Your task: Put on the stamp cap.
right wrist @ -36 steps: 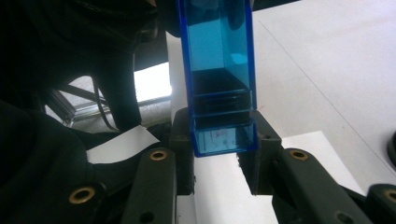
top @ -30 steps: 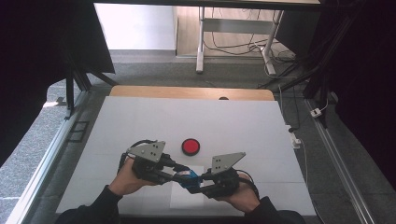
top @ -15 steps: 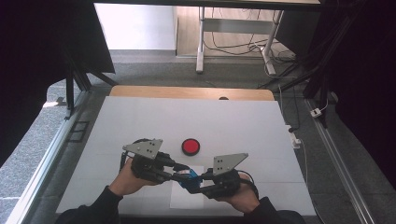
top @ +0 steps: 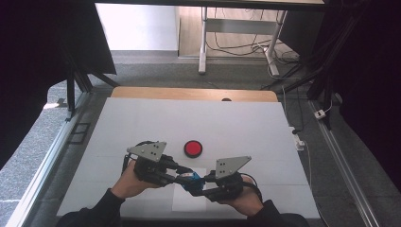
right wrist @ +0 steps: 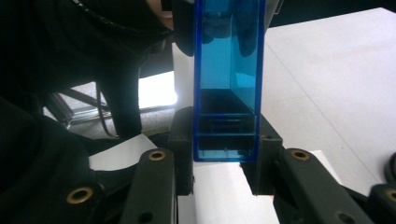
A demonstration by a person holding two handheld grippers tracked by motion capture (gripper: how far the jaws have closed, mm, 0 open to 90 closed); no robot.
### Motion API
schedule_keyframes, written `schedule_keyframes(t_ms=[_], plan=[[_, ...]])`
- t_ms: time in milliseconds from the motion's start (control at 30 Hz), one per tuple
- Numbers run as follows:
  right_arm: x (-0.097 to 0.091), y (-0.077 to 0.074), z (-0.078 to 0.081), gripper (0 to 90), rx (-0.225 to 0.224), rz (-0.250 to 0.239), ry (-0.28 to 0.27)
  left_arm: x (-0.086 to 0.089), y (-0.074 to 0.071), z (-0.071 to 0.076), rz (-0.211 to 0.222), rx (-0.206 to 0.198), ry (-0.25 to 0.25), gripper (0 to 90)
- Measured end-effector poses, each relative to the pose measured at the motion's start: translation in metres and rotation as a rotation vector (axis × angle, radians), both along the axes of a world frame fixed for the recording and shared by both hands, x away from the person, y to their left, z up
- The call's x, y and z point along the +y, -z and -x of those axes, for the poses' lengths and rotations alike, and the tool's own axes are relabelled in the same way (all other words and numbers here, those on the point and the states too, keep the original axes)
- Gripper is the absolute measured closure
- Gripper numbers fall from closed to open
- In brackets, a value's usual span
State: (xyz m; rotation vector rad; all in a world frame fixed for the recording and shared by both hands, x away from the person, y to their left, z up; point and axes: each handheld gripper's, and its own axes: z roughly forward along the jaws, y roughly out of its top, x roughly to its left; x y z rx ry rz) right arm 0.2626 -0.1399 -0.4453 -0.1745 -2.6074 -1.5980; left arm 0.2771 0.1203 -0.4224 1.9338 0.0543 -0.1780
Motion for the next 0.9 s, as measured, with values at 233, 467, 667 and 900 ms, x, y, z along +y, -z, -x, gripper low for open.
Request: schedule_keyframes(t_ms=[233,467,667,900], plan=[[-0.003,0.0,-0.002,60.7,-0.002,-0.006,0.053,0.002,-0.001,0.0,-0.013,-0.005,-0.032,69.8],[-0.004,0.0,-0.002,56.8,-0.013,0.014,0.07,0.003,-0.004,0.001,-0.024,-0.021,-0.047,69.8],[-0.006,0.0,-0.002,54.3,-0.021,0.025,0.099,0.004,-0.007,0.002,-0.028,-0.031,-0.059,69.8],[-0.009,0.001,-0.003,49.9,-0.026,0.043,0.13,0.006,-0.011,0.003,-0.033,-0.037,-0.079,69.8]])
